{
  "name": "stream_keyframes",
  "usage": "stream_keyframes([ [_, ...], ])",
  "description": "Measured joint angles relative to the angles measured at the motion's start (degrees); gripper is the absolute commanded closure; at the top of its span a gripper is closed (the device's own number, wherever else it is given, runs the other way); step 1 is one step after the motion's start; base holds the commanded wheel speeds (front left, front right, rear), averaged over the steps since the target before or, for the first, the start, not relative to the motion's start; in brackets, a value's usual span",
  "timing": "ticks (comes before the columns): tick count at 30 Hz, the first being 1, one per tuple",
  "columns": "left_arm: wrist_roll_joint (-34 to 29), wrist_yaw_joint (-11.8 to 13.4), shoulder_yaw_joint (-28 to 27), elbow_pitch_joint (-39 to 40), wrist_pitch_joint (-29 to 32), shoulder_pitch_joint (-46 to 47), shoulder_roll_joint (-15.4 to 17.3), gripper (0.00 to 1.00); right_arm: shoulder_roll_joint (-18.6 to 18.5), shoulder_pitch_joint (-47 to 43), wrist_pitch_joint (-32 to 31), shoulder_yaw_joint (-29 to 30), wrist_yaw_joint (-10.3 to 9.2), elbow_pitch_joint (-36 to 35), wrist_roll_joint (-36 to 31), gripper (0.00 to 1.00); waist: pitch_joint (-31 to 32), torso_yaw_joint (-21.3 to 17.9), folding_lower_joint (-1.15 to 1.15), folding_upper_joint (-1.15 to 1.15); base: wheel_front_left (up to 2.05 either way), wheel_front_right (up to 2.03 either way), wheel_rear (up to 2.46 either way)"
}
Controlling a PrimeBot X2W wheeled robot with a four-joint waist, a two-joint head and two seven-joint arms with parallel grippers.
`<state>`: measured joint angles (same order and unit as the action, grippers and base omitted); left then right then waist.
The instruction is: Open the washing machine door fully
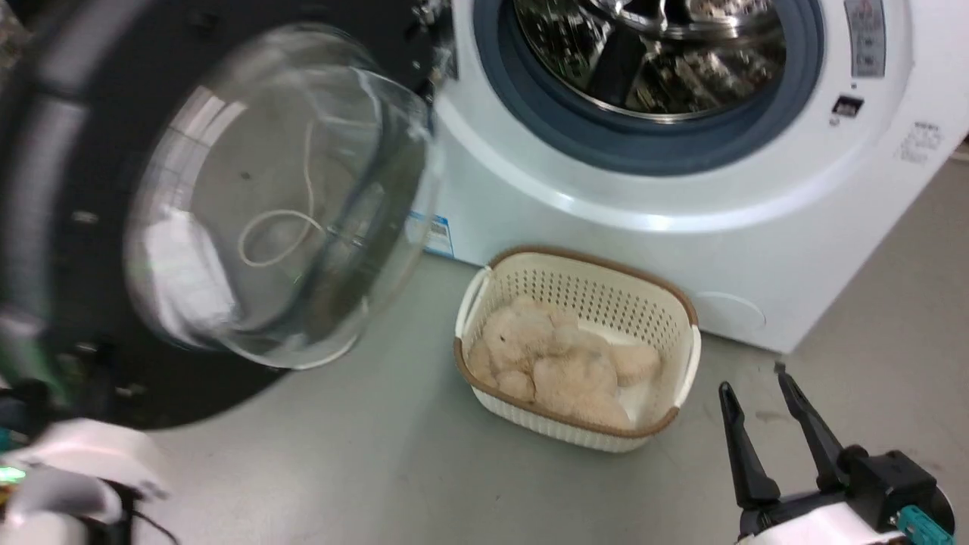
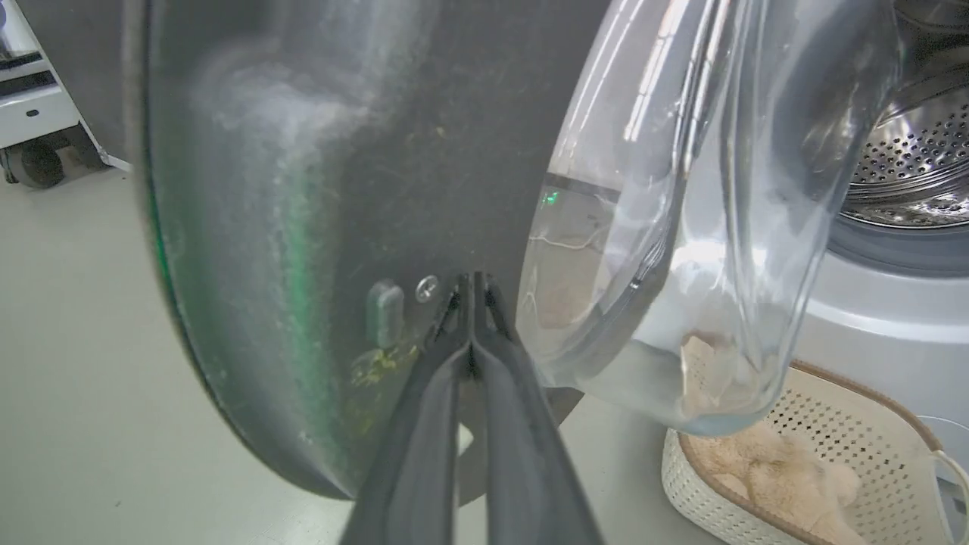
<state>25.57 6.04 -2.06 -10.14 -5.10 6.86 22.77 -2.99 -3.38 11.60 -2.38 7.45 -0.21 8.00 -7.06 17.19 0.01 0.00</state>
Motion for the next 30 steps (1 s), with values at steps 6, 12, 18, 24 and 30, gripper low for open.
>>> stream_keyframes([
  [6, 1.8, -1.7, -3.1, -8.3, -0.2, 5.6, 4.6, 1.00, 0.0, 0.8, -0.4, -0.1, 0.00, -0.3, -0.4, 0.00, -2.7, -2.2, 0.00, 0.00, 0.00, 0.00, 0.00],
  [12, 1.8, -2.3, -4.6, -15.6, -3.9, 9.1, 7.1, 1.00, 0.0, 1.9, -0.4, 0.0, 0.00, -0.2, -0.5, 0.00, -3.7, -4.2, 0.00, 0.00, 0.00, 0.00, 0.00],
  [18, 1.3, -3.2, -4.4, -18.2, -7.5, 9.9, 7.0, 1.00, 0.0, 1.9, -0.1, 0.7, 0.00, 0.1, -0.5, 0.00, -2.5, -4.8, 0.00, 0.00, 0.00, 0.00, 0.00],
  [24, -1.0, -2.6, -3.8, -12.0, -9.2, 8.9, 4.0, 1.00, 0.0, 1.8, 1.0, 1.9, 0.00, 0.7, -0.5, 0.00, 0.7, -5.3, -0.01, 0.00, 0.00, 0.00, 0.00],
  [30, -3.9, -1.9, -0.1, 0.6, -9.6, 2.7, -2.0, 1.00, 0.1, 1.5, 1.9, 4.5, 0.00, 0.0, -1.2, 0.00, 4.3, -7.2, -0.02, 0.00, 0.00, 0.00, 0.00],
])
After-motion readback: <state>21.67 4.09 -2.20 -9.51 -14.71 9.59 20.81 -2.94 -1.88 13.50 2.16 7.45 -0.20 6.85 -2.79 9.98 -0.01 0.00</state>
